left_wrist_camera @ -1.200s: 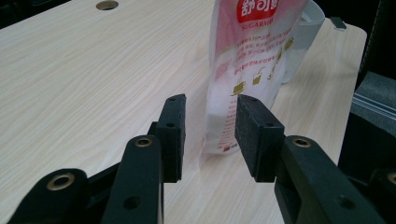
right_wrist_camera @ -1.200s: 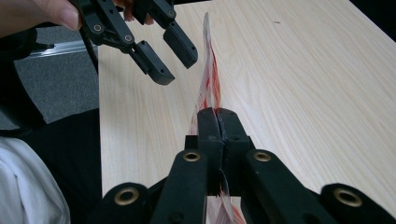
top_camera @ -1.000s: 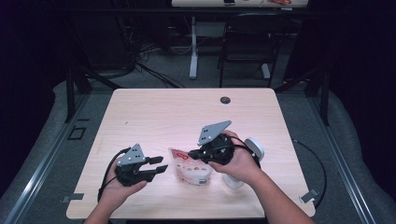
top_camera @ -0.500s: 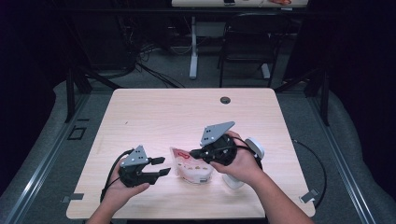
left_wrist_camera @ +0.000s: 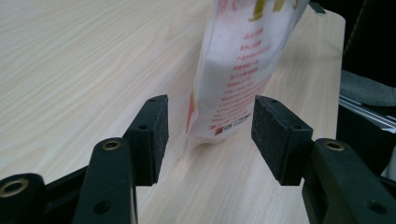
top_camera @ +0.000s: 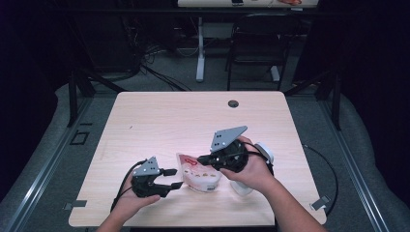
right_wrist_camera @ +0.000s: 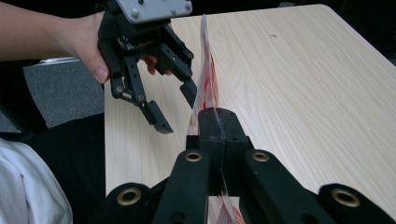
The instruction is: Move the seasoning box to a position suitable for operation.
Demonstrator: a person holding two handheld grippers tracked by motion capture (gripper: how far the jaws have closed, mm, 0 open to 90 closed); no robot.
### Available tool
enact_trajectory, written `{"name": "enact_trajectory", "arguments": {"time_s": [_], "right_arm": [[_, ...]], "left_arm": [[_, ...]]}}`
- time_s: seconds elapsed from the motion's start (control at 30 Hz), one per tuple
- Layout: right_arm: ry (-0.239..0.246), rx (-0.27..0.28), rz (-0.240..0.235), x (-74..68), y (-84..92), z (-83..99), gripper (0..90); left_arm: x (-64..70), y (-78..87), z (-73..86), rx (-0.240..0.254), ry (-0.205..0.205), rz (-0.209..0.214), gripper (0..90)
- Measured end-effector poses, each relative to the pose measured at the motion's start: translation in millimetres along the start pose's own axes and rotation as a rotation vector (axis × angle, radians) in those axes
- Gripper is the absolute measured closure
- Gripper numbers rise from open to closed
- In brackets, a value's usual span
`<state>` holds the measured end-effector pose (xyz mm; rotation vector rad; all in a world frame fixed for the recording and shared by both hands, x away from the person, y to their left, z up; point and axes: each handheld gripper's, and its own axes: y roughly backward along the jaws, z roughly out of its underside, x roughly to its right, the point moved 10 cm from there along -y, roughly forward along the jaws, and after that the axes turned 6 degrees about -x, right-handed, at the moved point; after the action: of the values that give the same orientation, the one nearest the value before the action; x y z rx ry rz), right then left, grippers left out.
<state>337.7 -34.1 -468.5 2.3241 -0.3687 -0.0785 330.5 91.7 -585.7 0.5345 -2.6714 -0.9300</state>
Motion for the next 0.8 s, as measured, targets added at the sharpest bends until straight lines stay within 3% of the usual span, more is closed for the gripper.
{"name": "enact_trajectory", "arguments": {"time_s": [0.43, 0.63, 0.8], "right_arm": [[0.02, 0.001, -0.007, -5.8, 14.1, -5.0, 90.0], [0.027, -0.001, -0.011, -5.9, 17.1, -6.7, 90.0], [0.029, 0.001, -0.015, -5.5, 19.0, -7.9, 90.0]], "left_arm": [[6.8, -26.4, -1.5, -0.004, -0.06, 0.069, 44.7], [11.1, -41.8, 2.6, -0.05, -0.101, 0.095, 44.1], [11.1, -48.5, 4.0, -0.061, -0.106, 0.11, 44.2]]}}
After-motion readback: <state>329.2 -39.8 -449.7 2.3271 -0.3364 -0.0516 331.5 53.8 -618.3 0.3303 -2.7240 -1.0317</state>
